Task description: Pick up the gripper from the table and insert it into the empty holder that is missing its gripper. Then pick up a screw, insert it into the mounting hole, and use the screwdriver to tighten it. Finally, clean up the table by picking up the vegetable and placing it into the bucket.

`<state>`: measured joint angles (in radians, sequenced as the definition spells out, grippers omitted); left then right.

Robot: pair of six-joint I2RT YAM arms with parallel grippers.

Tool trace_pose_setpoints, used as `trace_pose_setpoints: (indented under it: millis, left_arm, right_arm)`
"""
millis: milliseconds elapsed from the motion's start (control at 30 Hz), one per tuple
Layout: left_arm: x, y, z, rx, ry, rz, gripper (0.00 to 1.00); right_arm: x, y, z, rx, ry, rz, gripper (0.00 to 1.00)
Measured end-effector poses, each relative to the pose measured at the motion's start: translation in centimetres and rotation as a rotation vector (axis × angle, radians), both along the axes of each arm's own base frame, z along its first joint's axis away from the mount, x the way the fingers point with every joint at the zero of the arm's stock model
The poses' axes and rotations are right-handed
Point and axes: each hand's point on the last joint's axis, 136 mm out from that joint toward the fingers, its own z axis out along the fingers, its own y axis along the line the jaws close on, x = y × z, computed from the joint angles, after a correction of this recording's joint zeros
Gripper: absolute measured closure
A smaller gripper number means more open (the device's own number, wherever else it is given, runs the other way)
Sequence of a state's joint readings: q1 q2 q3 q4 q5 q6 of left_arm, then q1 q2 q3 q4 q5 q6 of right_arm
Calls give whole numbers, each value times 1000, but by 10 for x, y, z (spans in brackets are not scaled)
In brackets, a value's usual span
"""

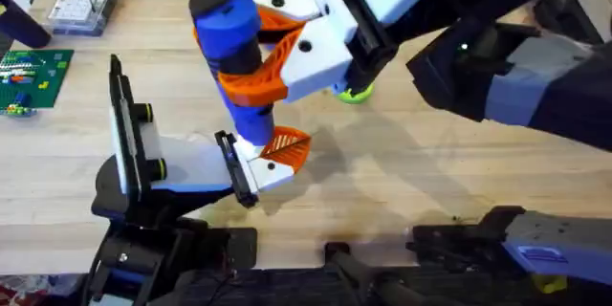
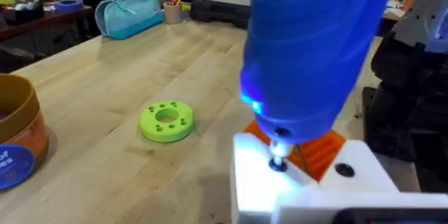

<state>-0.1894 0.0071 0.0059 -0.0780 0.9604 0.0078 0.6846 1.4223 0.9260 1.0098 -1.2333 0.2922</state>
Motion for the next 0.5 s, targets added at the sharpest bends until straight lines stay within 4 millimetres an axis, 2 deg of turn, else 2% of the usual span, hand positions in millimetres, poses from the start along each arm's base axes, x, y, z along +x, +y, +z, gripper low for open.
trace_pose_setpoints:
  millis: [67, 133, 267, 400, 500]
  left_arm:
    - [0, 0, 0, 0, 1, 1, 992]
    - [1, 0, -1, 1, 4, 4, 992]
    - [1, 0, -1, 1, 3, 5, 992]
    - [1, 1, -1, 1, 3, 7, 992]
    - [1, 1, -1, 1, 3, 7, 992]
  right_arm:
    - [0, 0, 2, -7, 17, 5, 955]
    - [0, -2, 14, -6, 19, 20, 955]
    - [-1, -11, 64, 38, -53, 42, 955]
    - [0, -30, 120, 52, -135, 45, 956]
    - [-2, -43, 140, 46, -170, 36, 955]
